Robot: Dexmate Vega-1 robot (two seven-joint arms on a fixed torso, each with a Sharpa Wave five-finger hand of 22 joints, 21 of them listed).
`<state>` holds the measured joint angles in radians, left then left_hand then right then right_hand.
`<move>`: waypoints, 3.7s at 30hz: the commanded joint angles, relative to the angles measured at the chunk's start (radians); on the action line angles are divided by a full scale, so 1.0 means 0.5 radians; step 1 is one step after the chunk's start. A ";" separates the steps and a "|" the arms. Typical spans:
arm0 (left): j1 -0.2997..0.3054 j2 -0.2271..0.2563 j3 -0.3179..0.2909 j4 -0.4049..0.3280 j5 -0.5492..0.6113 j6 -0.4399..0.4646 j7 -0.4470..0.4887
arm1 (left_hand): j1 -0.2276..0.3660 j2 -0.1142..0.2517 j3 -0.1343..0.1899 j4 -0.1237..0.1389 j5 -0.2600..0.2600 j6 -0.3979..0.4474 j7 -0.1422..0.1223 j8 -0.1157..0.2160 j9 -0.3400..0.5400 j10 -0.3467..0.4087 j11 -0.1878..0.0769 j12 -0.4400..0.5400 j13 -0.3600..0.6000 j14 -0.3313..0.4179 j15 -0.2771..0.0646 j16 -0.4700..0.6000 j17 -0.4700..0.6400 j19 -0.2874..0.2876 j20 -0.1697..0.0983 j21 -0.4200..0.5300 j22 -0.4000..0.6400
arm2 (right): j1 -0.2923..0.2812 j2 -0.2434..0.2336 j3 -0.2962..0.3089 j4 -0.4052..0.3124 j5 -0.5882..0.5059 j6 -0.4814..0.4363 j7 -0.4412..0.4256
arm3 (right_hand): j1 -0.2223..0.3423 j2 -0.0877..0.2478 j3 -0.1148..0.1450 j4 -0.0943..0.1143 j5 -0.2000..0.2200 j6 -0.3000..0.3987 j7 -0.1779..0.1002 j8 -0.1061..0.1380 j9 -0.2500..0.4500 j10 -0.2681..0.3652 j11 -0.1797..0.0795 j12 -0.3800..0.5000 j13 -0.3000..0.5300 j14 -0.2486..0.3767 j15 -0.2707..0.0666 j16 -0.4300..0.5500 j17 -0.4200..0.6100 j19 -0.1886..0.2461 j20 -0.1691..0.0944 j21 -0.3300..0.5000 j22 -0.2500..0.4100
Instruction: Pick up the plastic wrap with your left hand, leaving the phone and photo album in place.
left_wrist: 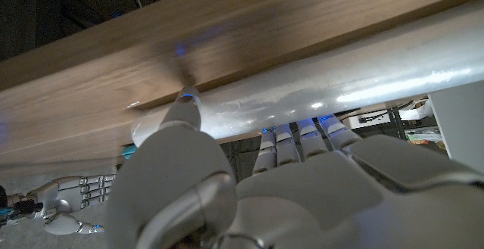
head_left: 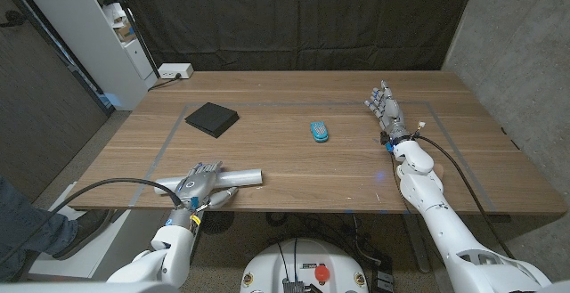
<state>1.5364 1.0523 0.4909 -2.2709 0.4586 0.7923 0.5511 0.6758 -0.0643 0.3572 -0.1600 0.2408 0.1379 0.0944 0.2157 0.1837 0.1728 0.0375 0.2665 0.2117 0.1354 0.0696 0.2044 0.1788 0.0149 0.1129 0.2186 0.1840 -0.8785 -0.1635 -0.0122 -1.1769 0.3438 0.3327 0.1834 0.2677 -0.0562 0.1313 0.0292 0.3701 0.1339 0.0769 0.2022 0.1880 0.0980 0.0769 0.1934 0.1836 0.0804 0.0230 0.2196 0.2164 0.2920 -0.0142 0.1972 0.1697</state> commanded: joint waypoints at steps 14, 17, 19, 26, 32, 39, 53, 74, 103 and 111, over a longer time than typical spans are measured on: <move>-0.130 -0.027 0.102 0.042 -0.063 0.023 -0.006 | 0.206 0.074 0.069 -0.014 -0.057 0.118 -0.022 0.014 0.012 0.102 -0.025 0.021 0.019 0.150 -0.023 0.036 0.013 0.273 0.199 0.095 0.026 | 0.048 0.014 0.017 0.093 0.002 0.032 0.024 | 0.003 0.023 -0.011 -0.006 0.011 0.018 -0.010 -0.006 0.006 0.015 -0.007 0.002 0.011 0.019 0.003 -0.002 0.003 0.000 0.012 -0.004 0.005; -0.143 -0.027 0.112 0.039 -0.074 0.026 -0.020 | 0.308 0.130 0.108 -0.017 -0.093 0.156 -0.034 0.020 0.018 0.157 -0.045 0.044 0.043 0.245 -0.054 0.072 0.037 0.422 0.202 0.160 0.051 | 0.054 0.016 0.018 0.103 0.004 0.037 0.031 | 0.003 0.023 -0.011 -0.006 0.011 0.019 -0.009 -0.006 0.006 0.015 -0.007 0.001 0.011 0.020 0.003 -0.002 0.003 0.000 0.012 -0.004 0.005; -0.154 -0.030 0.124 0.040 -0.067 0.041 -0.023 | 0.404 0.185 0.147 -0.029 -0.094 0.204 -0.055 0.035 0.024 0.200 -0.052 0.067 0.066 0.310 -0.067 0.106 0.057 0.531 0.201 0.209 0.063 | 0.056 0.018 0.020 0.107 0.005 0.038 0.032 | 0.003 0.024 -0.011 -0.006 0.011 0.018 -0.009 -0.006 0.006 0.015 -0.007 0.001 0.011 0.020 0.004 -0.002 0.003 0.000 0.013 -0.004 0.005; -0.142 -0.026 0.102 0.025 -0.125 0.031 -0.021 | 0.593 0.251 0.187 -0.038 -0.074 0.301 -0.086 0.062 0.036 0.265 -0.102 0.110 0.127 0.446 -0.095 0.191 0.106 0.777 0.199 0.320 0.076 | 0.062 0.023 0.024 0.127 0.011 0.047 0.047 | 0.003 0.024 -0.013 -0.007 0.012 0.017 -0.009 -0.006 0.006 0.014 -0.009 0.001 0.011 0.021 0.006 -0.002 0.004 -0.001 0.014 -0.004 0.005; -0.119 -0.034 0.075 0.031 -0.174 -0.011 0.018 | 0.713 0.295 0.206 -0.041 -0.037 0.329 -0.089 0.071 0.048 0.287 -0.104 0.135 0.172 0.506 -0.094 0.245 0.144 0.906 0.199 0.381 0.078 | 0.062 0.027 0.022 0.132 0.008 0.048 0.053 | 0.003 0.024 -0.014 -0.007 0.012 0.017 -0.010 -0.006 0.006 0.013 -0.009 0.001 0.011 0.021 0.006 -0.003 0.004 -0.001 0.013 -0.005 0.006; -0.091 -0.052 0.037 0.042 -0.230 -0.070 0.072 | 0.983 0.359 0.238 -0.059 0.073 0.409 -0.078 0.111 0.084 0.320 -0.118 0.192 0.276 0.572 -0.100 0.352 0.244 1.137 0.182 0.506 0.076 | 0.059 0.028 0.020 0.132 0.006 0.043 0.057 | 0.004 0.024 -0.015 -0.008 0.012 0.017 -0.010 -0.007 0.006 0.013 -0.008 0.001 0.011 0.019 0.007 -0.004 0.004 -0.001 0.013 -0.005 0.006; -0.068 -0.112 -0.009 0.060 -0.290 -0.121 0.149 | 1.352 0.403 0.294 -0.056 0.238 0.635 -0.080 0.222 0.154 0.447 -0.132 0.328 0.452 0.757 -0.146 0.526 0.442 1.324 0.071 0.696 0.084 | 0.059 0.025 0.010 0.118 -0.001 0.022 0.065 | 0.004 0.026 -0.018 -0.008 0.013 0.017 -0.011 -0.007 0.006 0.011 -0.007 0.000 0.011 0.022 0.010 -0.003 0.004 0.000 0.015 -0.005 0.006; -0.098 -0.146 -0.032 0.074 -0.318 -0.113 0.149 | 1.681 0.333 0.334 -0.046 0.476 0.976 -0.114 0.407 0.328 0.721 -0.176 0.513 0.774 1.174 -0.346 0.809 0.820 1.667 -0.285 1.235 0.117 | 0.105 0.042 0.007 0.175 -0.002 0.045 0.081 | 0.003 0.026 -0.023 -0.009 0.013 0.017 -0.010 -0.007 0.006 0.007 -0.005 -0.001 0.011 0.022 0.014 -0.004 0.005 0.005 0.018 -0.003 0.006; -0.119 -0.110 -0.087 -0.001 -0.351 -0.095 0.096 | 1.741 0.309 0.354 -0.042 0.553 1.015 -0.090 0.444 0.430 0.771 -0.161 0.536 0.925 1.225 -0.342 0.883 0.962 1.679 -0.348 1.409 0.078 | 0.105 0.035 0.012 0.137 -0.010 0.021 0.057 | 0.004 0.028 -0.028 -0.011 0.015 0.016 -0.008 -0.007 0.006 0.007 0.001 -0.001 0.011 0.023 0.016 -0.005 0.005 0.007 0.021 -0.004 0.005; -0.102 -0.093 -0.117 -0.033 -0.374 -0.089 0.082 | 1.733 0.298 0.351 -0.035 0.566 1.016 -0.089 0.447 0.454 0.774 -0.156 0.536 0.961 1.230 -0.340 0.897 0.996 1.676 -0.351 1.450 0.068 | 0.093 0.033 0.014 0.115 -0.010 0.017 0.046 | 0.004 0.028 -0.030 -0.011 0.015 0.016 -0.009 -0.007 0.006 0.007 0.000 -0.001 0.011 0.024 0.015 -0.005 0.005 0.006 0.021 -0.005 0.005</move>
<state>1.4792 0.9945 0.4508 -2.2637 0.2788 0.7380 0.6002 1.3850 -0.0838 0.5063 -0.1710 0.5162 0.6152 0.0573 0.4330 0.4050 0.5537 -0.0398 0.5262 0.6839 0.5833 0.0989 0.6450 0.6700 0.4786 0.1587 0.9332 0.2169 -0.8254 -0.1445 -0.0064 -1.1061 0.3399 0.3481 0.2132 0.2690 -0.0469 0.1173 0.0237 0.3740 0.1377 0.0731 0.2022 0.1880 0.0980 0.0769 0.1934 0.1836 0.0859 0.0285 0.2196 0.2160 0.2975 -0.0088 0.1972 0.1697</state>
